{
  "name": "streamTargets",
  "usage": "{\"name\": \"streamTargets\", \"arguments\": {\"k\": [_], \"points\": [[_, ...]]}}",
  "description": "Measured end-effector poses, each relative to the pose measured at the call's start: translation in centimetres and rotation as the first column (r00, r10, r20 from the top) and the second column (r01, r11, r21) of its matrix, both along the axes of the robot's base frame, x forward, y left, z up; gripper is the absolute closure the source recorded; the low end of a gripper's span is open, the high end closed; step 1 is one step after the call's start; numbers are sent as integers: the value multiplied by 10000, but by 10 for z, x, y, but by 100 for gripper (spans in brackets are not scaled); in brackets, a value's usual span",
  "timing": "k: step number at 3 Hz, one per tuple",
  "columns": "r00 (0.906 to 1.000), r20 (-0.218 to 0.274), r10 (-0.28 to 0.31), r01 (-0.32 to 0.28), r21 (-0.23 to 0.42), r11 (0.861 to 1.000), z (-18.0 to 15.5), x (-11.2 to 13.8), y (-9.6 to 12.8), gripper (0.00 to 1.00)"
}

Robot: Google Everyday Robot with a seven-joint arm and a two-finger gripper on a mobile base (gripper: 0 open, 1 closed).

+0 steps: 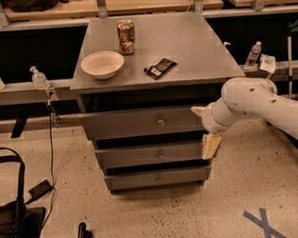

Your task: Open top drawer

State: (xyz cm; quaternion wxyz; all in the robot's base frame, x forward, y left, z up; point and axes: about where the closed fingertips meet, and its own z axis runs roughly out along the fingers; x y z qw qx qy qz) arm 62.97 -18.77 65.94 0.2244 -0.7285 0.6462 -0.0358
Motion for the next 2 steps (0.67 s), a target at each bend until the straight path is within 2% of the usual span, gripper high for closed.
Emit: {"name": "streamTargets", "arguments": {"k": [1,2], "points": [[9997,94,232,-232,-61,9997,15,-19,-1,0],[9988,215,450,-444,-274,9986,26,-14,1,0]]}}
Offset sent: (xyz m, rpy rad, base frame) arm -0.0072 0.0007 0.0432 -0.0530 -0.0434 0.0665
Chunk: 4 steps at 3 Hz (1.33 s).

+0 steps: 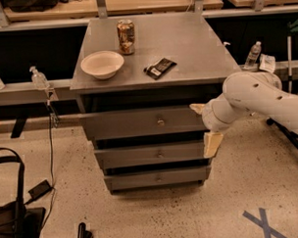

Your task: Open top drawer

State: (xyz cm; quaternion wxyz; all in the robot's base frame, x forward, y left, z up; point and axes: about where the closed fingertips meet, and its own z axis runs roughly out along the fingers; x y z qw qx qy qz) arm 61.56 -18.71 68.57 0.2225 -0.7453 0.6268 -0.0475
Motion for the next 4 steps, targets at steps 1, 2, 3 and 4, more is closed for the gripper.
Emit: {"name": "streamTargets", "arguments": {"k": [1,2,3,4], "points": [[9994,-203,269,-275,-314,9991,-1,22,2,0],[9982,-553,215,-249,-604,9979,-10,53,3,0],[9968,-798,90,-151,-762,9970,-19,73,5,0],[9950,-1000,-19,-61,-797,9968,-29,78,7,15]]}}
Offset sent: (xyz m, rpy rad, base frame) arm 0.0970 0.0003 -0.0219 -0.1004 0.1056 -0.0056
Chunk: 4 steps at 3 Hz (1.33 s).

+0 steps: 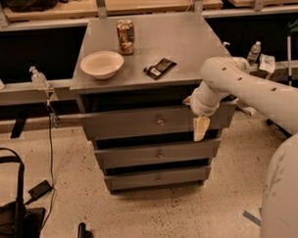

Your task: Open top drawer

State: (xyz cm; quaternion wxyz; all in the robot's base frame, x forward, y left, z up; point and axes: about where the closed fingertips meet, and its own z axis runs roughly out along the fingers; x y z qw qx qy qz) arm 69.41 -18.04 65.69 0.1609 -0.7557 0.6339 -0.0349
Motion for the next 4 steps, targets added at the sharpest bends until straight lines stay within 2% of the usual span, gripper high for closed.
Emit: {"name": "streamTargets", "arguments": {"k": [1,2,4], "points": [[9999,-102,50,-49,156,9999,-2,-9,2,25],[9997,-173,160,-154,333,9993,1,-25,3,26],[9985,-396,375,-347,678,9971,16,-77,-6,34]]}}
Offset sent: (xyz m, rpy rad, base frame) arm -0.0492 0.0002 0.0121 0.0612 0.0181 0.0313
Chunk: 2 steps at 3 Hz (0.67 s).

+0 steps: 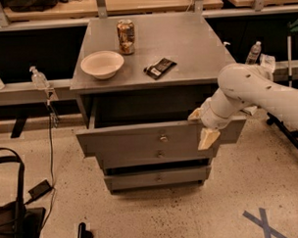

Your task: Open top drawer

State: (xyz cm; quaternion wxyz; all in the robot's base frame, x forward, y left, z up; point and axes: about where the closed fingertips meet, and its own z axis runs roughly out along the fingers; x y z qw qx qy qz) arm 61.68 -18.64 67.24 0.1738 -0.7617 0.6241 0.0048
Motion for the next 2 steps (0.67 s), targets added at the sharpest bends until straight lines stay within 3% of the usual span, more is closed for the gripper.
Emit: {"name": "streamTargets", "arguments": {"k": [2], "points": [[9957,-930,-63,62,-6,10000,1,-71,-21,45]]}}
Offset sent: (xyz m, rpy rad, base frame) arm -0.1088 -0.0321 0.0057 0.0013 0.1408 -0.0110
